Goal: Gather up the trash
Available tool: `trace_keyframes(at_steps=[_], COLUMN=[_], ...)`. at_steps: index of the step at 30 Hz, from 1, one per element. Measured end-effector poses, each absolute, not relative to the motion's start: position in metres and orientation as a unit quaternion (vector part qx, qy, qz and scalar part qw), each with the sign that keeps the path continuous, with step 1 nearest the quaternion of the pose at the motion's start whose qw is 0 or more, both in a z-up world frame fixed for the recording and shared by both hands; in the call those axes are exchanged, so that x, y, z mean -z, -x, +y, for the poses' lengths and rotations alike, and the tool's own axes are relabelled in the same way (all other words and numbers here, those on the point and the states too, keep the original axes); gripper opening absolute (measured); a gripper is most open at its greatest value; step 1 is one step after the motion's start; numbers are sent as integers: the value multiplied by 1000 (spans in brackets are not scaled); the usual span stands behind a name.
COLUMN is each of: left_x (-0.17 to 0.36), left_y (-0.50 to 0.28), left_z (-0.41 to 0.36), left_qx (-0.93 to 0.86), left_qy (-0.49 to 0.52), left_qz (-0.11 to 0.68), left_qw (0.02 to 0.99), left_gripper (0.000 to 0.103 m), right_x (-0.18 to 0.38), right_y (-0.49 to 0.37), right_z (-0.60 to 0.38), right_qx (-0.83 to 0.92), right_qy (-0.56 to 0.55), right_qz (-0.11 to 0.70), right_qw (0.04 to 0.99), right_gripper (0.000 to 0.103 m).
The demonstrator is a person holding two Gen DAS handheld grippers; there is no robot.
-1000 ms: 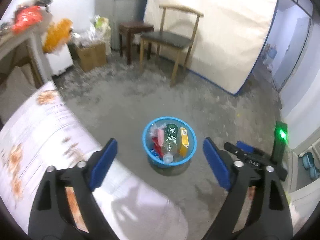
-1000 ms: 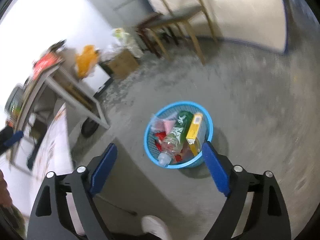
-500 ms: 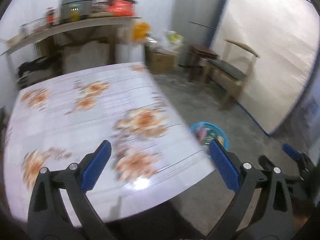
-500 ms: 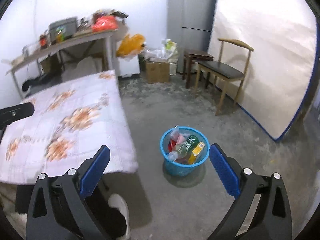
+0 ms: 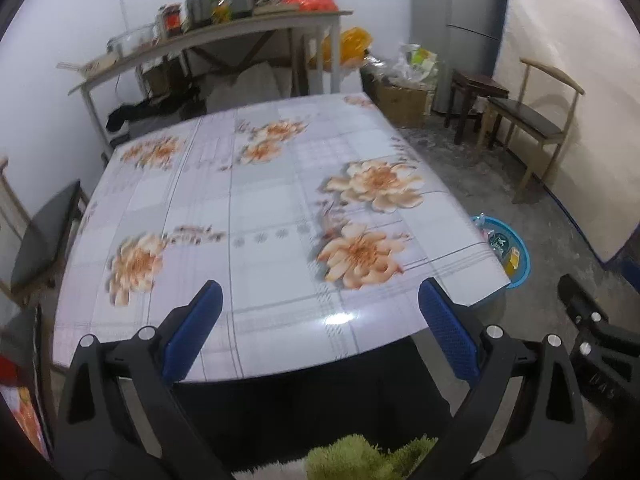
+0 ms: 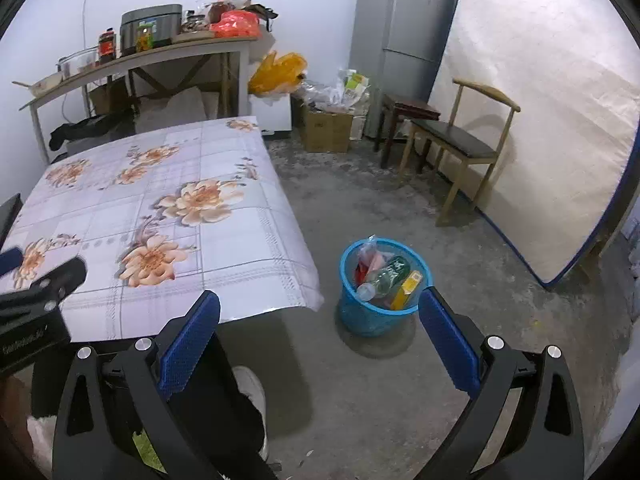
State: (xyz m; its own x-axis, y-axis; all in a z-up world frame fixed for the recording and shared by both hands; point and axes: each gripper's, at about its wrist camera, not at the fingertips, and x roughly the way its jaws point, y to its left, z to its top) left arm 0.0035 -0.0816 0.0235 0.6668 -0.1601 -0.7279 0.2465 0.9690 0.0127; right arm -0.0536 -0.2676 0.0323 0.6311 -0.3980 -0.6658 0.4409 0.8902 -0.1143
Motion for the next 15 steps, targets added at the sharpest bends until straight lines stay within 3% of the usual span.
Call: trace_keyframes(at_steps=[15], left_x=[-18], left_y=[2], left_z=[-75], left_qx=[63], left_qy=[-58], left_qz=[389], left_qw=[917], left_gripper=[94], right_x=[-29], right_y=[56], right_z=[-288], right_qx=[270], right_qy=[-52], right_qz=[371], right_qw=[887], right_gripper=[97])
